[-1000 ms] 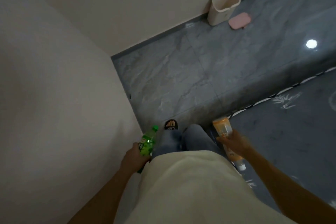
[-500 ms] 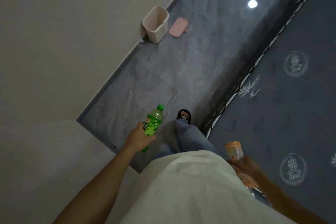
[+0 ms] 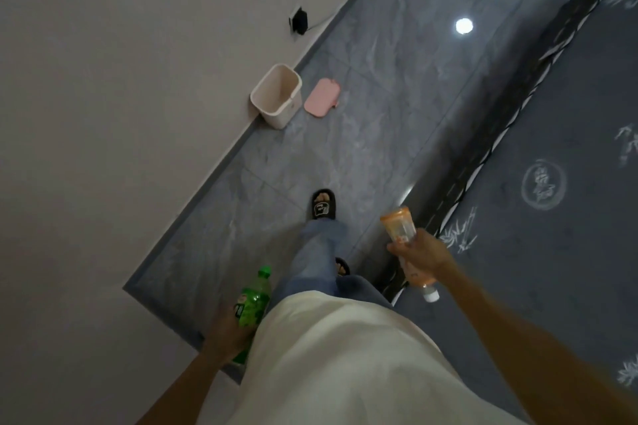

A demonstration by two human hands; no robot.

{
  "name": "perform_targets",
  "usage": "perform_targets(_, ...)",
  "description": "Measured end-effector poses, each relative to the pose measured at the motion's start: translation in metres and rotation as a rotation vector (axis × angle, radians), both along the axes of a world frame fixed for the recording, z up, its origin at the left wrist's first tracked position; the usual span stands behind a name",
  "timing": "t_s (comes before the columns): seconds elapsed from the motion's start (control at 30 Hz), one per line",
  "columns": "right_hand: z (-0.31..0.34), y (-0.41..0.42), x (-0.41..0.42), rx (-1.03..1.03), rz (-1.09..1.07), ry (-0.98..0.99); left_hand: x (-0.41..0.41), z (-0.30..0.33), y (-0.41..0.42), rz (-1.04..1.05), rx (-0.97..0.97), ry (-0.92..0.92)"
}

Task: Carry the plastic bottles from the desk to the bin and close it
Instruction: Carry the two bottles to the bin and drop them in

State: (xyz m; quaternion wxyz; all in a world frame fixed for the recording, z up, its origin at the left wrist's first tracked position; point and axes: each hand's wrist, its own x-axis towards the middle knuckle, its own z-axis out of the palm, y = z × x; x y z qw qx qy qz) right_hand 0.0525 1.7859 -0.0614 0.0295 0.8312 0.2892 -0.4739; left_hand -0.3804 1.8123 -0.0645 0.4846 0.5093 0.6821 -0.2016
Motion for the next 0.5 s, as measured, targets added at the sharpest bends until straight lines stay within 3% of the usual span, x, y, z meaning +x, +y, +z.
perform_targets(0.23,0.000,0.114,0.050,-0.002,0.059,-0.032,0.058,-0.005,0.109,-0.020,-0.027,0.028)
perform_targets(0.5,0.012,0.154,0.107,-0.161,0.029,-0.074,0.166,0.007,0.277,0.126,0.066,-0.118)
